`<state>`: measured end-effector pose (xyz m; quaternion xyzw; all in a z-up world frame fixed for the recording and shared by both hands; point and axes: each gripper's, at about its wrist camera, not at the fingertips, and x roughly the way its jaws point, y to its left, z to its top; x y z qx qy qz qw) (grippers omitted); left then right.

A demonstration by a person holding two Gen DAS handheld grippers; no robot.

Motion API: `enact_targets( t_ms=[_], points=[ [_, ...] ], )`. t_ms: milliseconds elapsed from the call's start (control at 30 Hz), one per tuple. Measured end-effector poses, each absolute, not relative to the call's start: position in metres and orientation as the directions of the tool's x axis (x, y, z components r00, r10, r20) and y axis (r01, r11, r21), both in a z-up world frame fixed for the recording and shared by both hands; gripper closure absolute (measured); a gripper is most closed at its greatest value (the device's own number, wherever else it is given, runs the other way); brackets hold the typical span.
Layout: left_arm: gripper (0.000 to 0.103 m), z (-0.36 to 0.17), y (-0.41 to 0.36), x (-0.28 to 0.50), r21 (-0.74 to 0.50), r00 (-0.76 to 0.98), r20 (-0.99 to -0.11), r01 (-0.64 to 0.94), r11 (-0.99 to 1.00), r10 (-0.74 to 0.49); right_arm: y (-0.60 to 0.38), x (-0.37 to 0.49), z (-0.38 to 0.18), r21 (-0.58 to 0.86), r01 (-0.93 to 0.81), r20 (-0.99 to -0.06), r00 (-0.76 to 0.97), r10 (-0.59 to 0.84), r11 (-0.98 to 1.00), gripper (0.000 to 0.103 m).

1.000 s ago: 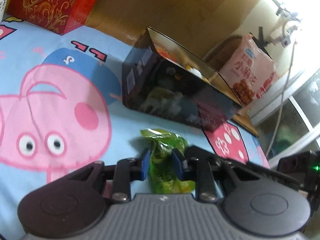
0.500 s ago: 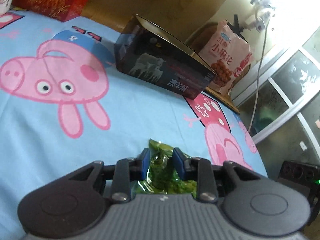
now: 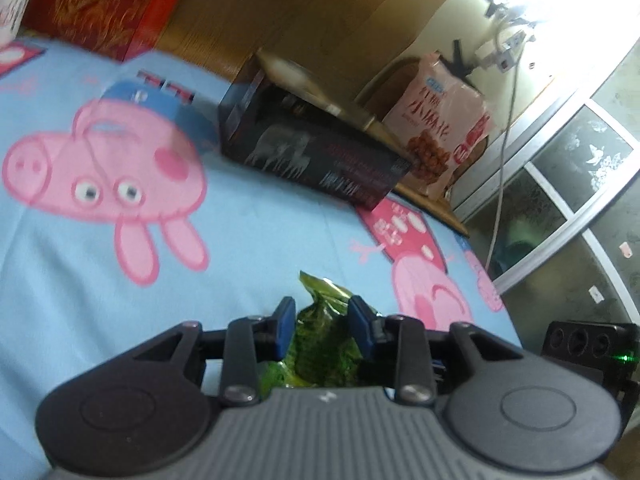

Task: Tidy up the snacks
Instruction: 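Grasp the green pickle packet with the left gripper, then lift the pickle packet over the black tin and open the left gripper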

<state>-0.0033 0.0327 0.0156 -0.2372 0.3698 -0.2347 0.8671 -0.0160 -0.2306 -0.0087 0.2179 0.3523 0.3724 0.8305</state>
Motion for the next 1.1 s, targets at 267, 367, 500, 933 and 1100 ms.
enact_targets(
  t_ms=[267,367,500,933,1100],
  points=[
    [0.070,0.035,0.024,0.020,-0.566,0.627,-0.515,0.263,0.781,-0.584,-0.233,-0.006,0.009,0.607,-0.486,-0.376,0.521,0.766,0.628,0.086],
    [0.070,0.045,0.019,0.032,-0.550,0.635,-0.507,0.283,0.786,-0.583,-0.236,0.003,0.014,0.605,-0.487,-0.363,0.536,0.762,0.630,0.086],
    [0.070,0.071,0.011,0.056,-0.499,0.670,-0.485,0.315,0.807,-0.562,-0.241,0.027,0.029,0.602,-0.494,-0.328,0.562,0.759,0.627,0.086],
    [0.064,0.097,-0.015,0.185,-0.304,0.770,-0.490,0.290,0.908,-0.410,-0.220,0.148,0.050,0.519,-0.487,-0.302,0.664,0.684,0.702,0.086],
    [0.060,0.082,-0.020,0.201,-0.285,0.775,-0.515,0.249,0.926,-0.367,-0.190,0.164,0.040,0.330,-0.487,-0.376,0.718,0.586,0.809,0.077]
  ],
)
